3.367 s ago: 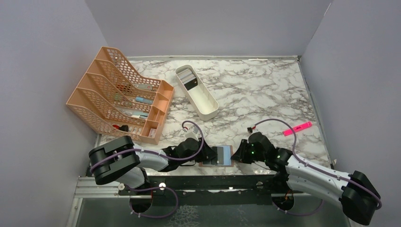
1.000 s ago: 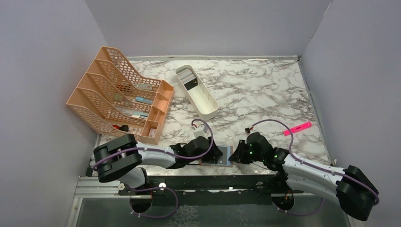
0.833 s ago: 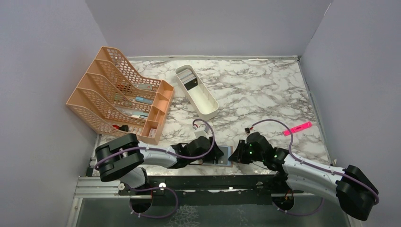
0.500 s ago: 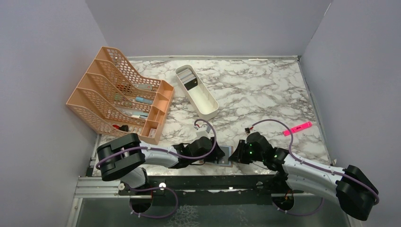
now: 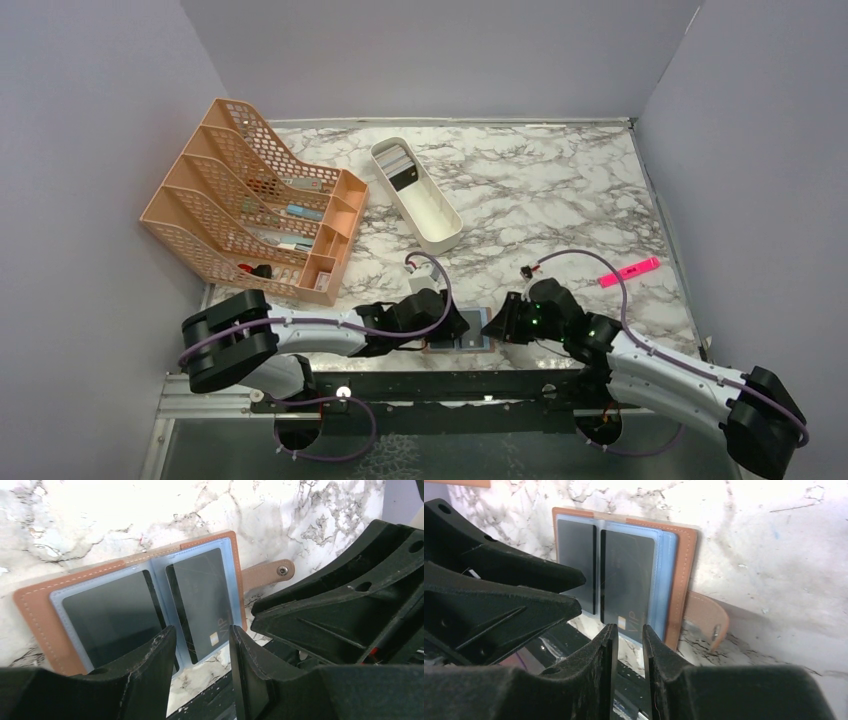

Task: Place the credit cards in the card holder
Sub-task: Insert the credit card into the storage box.

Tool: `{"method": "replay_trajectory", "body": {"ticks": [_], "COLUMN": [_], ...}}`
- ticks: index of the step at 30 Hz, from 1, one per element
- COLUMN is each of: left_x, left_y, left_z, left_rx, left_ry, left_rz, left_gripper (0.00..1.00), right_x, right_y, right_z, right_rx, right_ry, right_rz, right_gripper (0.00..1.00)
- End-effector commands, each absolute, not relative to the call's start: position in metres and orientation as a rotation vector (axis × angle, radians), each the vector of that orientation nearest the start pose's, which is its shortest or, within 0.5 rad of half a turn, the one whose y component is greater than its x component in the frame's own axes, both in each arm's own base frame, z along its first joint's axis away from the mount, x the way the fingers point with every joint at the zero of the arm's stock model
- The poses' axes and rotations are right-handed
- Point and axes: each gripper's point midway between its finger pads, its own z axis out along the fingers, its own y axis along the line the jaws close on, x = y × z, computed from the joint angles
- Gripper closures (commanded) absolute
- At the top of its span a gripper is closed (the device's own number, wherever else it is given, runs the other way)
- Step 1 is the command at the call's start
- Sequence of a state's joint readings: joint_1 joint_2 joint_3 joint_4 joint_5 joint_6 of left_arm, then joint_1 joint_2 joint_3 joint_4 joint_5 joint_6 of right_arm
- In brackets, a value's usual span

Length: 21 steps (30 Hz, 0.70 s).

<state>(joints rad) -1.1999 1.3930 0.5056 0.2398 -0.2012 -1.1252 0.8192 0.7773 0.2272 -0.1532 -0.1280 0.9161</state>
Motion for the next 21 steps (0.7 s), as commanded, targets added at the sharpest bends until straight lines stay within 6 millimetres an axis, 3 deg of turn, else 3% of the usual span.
{"method": "replay_trajectory", "body": {"ticks": [1,7,11,15,21], "left_x": [0.14,0.139,0.143,0.147,0.149], "left_y": [-0.33,-0.332,-0.328,-0.328,-0.329], "left_z": [0.063,0.062,0.055,0.05,0.038], "left_rx": [-0.021,-0.01,0.007,0.033,0.038], "left_ry": [2.396,2.403,2.429,2.437,2.471], "left_rz": [-0.911,-0.945,-0.911,-0.924,-0.933], "left_gripper": [0.54,0.57,0.76,0.78,0.93], "right_x": [0.123,0.126,0.125,0.127,0.132], "right_y": [0.229,0.23,0.234,0.233,0.23], "right_z": [0.067,0.065,0.061,0.054,0.045], "right_rx": [-0.004,0.011,0.005,0.013,0.043], "right_ry": [2.453,2.457,2.463,2.479,2.488], "right_rz": [1.093,1.081,1.104,1.078,1.029], "right_gripper": [0.7,0.69,0.69,0.67,0.64]}}
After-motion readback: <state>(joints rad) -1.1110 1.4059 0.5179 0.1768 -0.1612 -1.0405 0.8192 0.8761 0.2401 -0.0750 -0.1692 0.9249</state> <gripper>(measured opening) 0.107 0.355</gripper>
